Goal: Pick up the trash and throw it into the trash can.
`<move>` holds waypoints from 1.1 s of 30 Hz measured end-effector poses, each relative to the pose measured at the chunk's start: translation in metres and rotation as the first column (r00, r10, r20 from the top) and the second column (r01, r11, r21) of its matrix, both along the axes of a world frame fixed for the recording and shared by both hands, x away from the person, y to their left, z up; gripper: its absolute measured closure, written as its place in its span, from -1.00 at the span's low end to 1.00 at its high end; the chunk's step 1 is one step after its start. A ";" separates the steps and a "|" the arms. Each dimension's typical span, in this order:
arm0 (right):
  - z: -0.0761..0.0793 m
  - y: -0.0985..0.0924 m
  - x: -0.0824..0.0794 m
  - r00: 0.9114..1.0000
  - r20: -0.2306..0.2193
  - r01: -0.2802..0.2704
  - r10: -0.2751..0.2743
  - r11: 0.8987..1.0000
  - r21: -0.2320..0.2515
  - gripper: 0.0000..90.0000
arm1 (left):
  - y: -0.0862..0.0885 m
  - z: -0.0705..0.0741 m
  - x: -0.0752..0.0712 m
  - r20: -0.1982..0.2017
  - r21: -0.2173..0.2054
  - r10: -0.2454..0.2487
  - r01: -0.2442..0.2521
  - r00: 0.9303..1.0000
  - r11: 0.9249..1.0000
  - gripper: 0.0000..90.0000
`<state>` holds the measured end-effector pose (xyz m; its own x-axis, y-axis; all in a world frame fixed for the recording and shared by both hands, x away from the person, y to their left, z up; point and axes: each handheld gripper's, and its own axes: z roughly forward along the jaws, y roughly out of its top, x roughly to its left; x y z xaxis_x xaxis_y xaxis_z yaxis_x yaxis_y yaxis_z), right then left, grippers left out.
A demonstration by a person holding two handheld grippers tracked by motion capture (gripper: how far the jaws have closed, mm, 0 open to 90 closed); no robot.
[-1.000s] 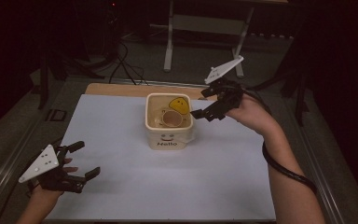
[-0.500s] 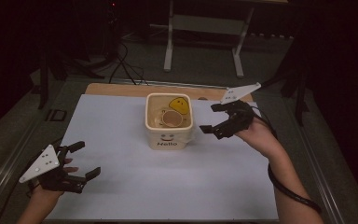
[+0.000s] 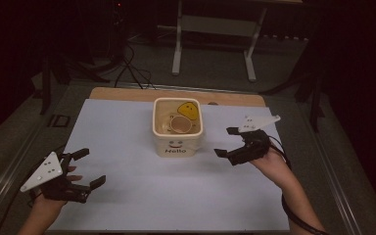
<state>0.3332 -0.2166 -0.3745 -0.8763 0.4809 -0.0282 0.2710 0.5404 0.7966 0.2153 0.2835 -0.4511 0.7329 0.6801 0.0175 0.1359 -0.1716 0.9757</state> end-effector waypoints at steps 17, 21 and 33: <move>-0.056 -0.026 -0.032 0.998 -0.037 0.053 -0.051 0.997 0.048 -0.69 | -0.001 0.000 0.000 -0.004 0.005 -0.004 0.004 1.000 1.000 -0.97; -0.066 -0.032 -0.038 0.997 -0.044 0.069 -0.066 0.995 0.069 -0.69 | -0.002 0.000 0.000 -0.004 0.007 -0.004 0.004 1.000 1.000 -0.97; -0.091 -0.042 -0.046 0.994 -0.046 0.101 -0.096 0.985 0.139 -0.69 | -0.001 -0.001 0.000 -0.007 0.008 -0.007 0.007 1.000 1.000 -0.97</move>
<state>0.2873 -0.2582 -0.4657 -0.8236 0.5616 0.0793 0.3494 0.3922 0.8509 0.2156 0.2822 -0.4526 0.7378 0.6748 0.0176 0.1417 -0.1804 0.9733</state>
